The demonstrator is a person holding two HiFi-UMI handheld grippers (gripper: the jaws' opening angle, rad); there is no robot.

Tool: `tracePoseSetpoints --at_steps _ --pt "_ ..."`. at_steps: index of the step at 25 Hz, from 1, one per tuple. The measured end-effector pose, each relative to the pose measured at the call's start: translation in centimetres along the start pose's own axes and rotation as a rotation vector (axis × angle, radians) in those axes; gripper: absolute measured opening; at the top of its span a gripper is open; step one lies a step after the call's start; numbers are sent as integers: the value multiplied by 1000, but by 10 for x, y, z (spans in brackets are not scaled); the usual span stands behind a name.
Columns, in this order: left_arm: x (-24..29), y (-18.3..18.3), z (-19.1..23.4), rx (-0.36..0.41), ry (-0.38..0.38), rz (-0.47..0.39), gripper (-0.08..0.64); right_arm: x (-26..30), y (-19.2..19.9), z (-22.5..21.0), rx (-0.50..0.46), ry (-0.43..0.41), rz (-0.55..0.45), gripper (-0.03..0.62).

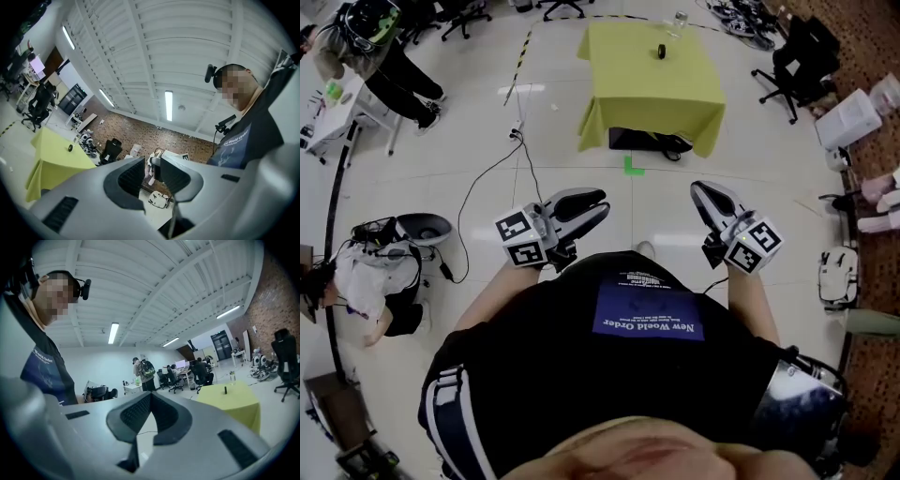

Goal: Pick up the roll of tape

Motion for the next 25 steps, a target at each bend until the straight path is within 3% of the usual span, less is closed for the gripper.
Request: tracePoseSetpoints --at_steps 7,15,19,25 --pt "75 -20 67 37 -72 -35 109 36 -25 -104 -2 -98 -5 -14" --pt "185 -45 126 77 -95 -54 109 49 -65 -222 -40 -179 -14 -14" --pt "210 -45 152 79 -97 -2 109 54 -74 -259 -37 -168 -32 -14" --pt "226 -56 199 44 -77 -10 109 67 -72 -303 -3 -108 -8 -14"
Point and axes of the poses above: the fingertips, and each gripper's own axes: x forward along the fingers, z to its left, y out of its underside, the point moved 1 cm from there along -x, backward along the fingers, and after that the axes turned 6 degrees about y, right-handed, at the moved point
